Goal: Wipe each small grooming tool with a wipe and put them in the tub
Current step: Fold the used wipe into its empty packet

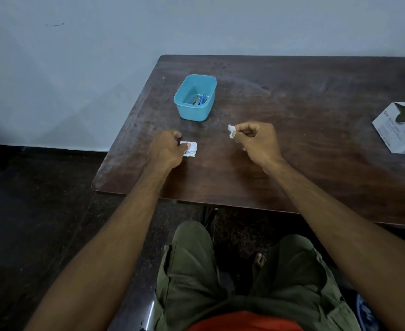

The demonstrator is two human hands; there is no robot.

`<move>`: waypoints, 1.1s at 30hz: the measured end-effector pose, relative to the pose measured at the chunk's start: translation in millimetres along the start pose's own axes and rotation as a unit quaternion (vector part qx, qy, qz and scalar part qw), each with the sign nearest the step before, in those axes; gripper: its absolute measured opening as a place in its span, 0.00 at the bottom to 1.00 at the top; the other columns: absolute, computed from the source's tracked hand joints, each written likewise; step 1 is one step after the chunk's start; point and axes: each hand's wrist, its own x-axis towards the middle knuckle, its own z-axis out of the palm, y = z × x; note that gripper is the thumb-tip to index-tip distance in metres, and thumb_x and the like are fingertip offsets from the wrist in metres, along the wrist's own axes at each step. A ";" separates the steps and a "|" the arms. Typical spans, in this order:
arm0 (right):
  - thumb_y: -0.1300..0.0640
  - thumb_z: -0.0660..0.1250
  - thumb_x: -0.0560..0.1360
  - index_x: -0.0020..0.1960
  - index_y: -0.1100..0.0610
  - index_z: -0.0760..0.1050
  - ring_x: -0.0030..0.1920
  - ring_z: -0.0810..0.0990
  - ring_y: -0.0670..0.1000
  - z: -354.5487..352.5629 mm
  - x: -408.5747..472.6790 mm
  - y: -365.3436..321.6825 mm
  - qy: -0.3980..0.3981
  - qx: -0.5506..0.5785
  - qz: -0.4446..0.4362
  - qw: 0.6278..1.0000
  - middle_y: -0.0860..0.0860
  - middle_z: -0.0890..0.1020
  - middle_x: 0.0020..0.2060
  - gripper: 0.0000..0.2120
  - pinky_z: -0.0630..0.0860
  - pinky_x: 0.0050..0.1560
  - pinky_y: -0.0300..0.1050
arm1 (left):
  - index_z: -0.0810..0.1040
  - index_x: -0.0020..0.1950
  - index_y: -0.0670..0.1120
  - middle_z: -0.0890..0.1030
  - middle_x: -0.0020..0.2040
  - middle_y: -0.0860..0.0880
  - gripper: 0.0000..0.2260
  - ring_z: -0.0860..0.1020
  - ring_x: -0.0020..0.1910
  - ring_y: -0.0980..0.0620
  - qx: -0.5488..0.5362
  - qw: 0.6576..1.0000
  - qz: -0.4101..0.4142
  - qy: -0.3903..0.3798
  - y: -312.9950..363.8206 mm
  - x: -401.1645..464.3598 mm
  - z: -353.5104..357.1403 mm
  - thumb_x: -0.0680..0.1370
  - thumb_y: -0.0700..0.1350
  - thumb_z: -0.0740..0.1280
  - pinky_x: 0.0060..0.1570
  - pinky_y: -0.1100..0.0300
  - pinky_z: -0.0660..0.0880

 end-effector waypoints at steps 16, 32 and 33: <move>0.61 0.72 0.73 0.44 0.53 0.82 0.37 0.80 0.43 0.3 -30.3 -18.6 -0.054 0.069 0.048 0.995 0.51 0.84 0.38 0.04 0.74 0.32 0.36 | 0.75 0.41 0.48 0.82 0.45 0.46 0.07 0.80 0.43 0.52 -0.233 0.972 -0.010 -0.016 12.1 -17.3 -6.5 0.75 0.42 0.72 0.35 0.62 0.76; 0.60 0.71 0.74 0.44 0.53 0.82 0.33 0.77 0.37 12.6 -39.0 -31.4 -0.109 0.047 0.020 0.993 0.45 0.83 0.37 0.03 0.72 0.40 0.34 | 0.83 0.47 0.43 0.85 0.43 0.45 0.04 0.83 0.41 0.51 -0.497 0.858 -0.074 -0.105 45.4 -53.5 5.2 0.76 0.43 0.70 0.41 0.60 0.81; 0.60 0.72 0.74 0.43 0.53 0.82 0.33 0.76 0.37 12.0 -39.4 -30.6 -0.099 0.046 0.023 0.994 0.45 0.82 0.37 0.03 0.72 0.39 0.34 | 0.82 0.48 0.43 0.85 0.44 0.45 0.05 0.83 0.42 0.51 -0.503 0.854 -0.077 -0.106 44.5 -53.8 6.1 0.77 0.44 0.70 0.41 0.61 0.81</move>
